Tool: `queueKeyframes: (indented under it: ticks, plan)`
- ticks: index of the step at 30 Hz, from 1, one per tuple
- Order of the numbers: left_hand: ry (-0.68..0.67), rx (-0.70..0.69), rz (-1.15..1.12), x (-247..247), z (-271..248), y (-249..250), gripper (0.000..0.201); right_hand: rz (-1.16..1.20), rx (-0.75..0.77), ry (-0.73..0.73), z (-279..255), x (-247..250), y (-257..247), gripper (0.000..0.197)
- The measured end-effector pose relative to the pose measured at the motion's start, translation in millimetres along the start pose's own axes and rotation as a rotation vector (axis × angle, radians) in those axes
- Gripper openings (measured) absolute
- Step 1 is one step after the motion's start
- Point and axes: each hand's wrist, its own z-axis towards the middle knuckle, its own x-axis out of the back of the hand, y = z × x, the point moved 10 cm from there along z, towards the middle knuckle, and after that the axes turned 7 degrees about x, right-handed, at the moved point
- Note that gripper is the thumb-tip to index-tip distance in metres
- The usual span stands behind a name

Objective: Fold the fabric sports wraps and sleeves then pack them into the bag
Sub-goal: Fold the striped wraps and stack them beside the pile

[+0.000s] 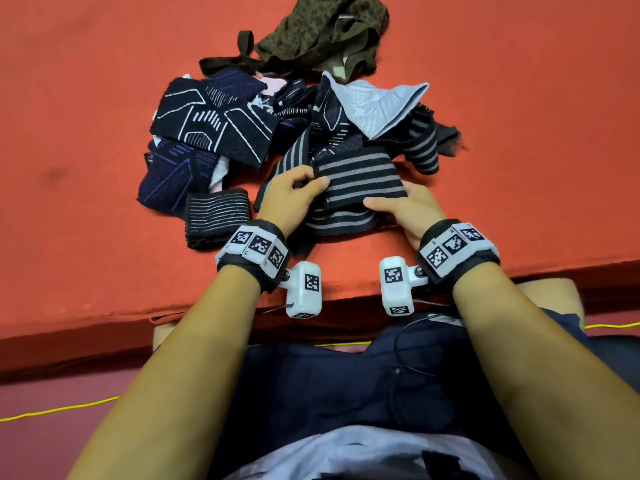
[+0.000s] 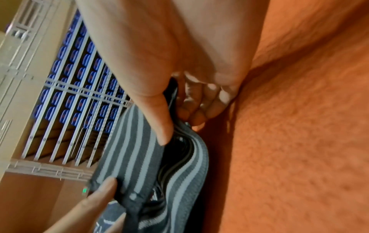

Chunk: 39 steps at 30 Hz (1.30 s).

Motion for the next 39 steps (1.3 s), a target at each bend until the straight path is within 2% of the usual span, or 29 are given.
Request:
queueKeyframes:
  ticks: [2, 5, 8, 10, 13, 16, 20, 22, 25, 27, 29, 35, 37, 39]
  plan:
    - [-0.001, 0.005, -0.026, 1.5, -0.3, 1.8, 0.020, -0.157, 0.019, 0.044, 2.5, 7.5, 1.7, 0.033]
    - [0.028, 0.037, -0.074, 8.9, -0.3, 0.9, 0.020, -0.374, -0.001, 0.241, 0.7, 36.8, -2.3, 0.017]
    - [-0.007, 0.102, -0.009, 3.7, 0.0, -6.4, 0.029, -0.468, -0.001, 0.427, -7.0, 66.9, -13.3, 0.019]
    - [-0.046, 0.127, 0.027, -5.4, -0.8, -9.9, 0.034, -0.474, 0.003, 0.447, -6.5, 74.3, -16.4, 0.015]
    - [-0.051, 0.164, 0.007, -13.7, -3.6, -13.7, 0.038, -0.475, -0.034, 0.301, -0.9, 62.7, -13.1, 0.003]
    - [-0.066, 0.165, 0.055, -18.0, -4.3, -18.9, 0.039, -0.512, -0.070, 0.161, 1.4, 52.4, -9.4, 0.024]
    - [-0.068, 0.180, 0.067, -13.0, -8.2, -17.9, 0.036, -0.461, -0.072, 0.275, -4.6, 60.5, -14.1, 0.026]
    - [-0.067, 0.174, 0.041, -9.5, -9.4, -13.7, 0.034, -0.418, -0.008, 0.284, -4.5, 54.0, -20.4, 0.026]
    - [-0.056, 0.193, 0.032, -4.6, -8.9, -13.3, 0.034, -0.406, 0.192, 0.251, -5.3, 34.7, -49.1, 0.032]
    - [-0.052, 0.210, 0.066, -4.4, -10.6, -14.4, 0.033, -0.478, 0.310, 0.204, -9.0, 18.3, -73.6, 0.043]
    - [-0.078, 0.217, 0.115, -8.4, -12.8, -15.8, 0.031, -0.518, 0.351, 0.119, -10.2, 0.7, -87.3, 0.051]
    - [-0.142, 0.237, 0.130, -17.0, -18.6, -13.7, 0.033, -0.803, 0.306, -0.284, -9.4, -57.4, -70.0, 0.038]
    - [-0.170, 0.231, 0.115, -17.4, -19.3, -12.2, 0.034, -0.852, 0.304, -0.358, -10.8, -71.3, -55.8, 0.047]
    - [-0.185, 0.215, 0.119, -16.0, -20.8, -9.6, 0.037, -0.836, 0.281, -0.372, -11.1, -77.6, -45.9, 0.050]
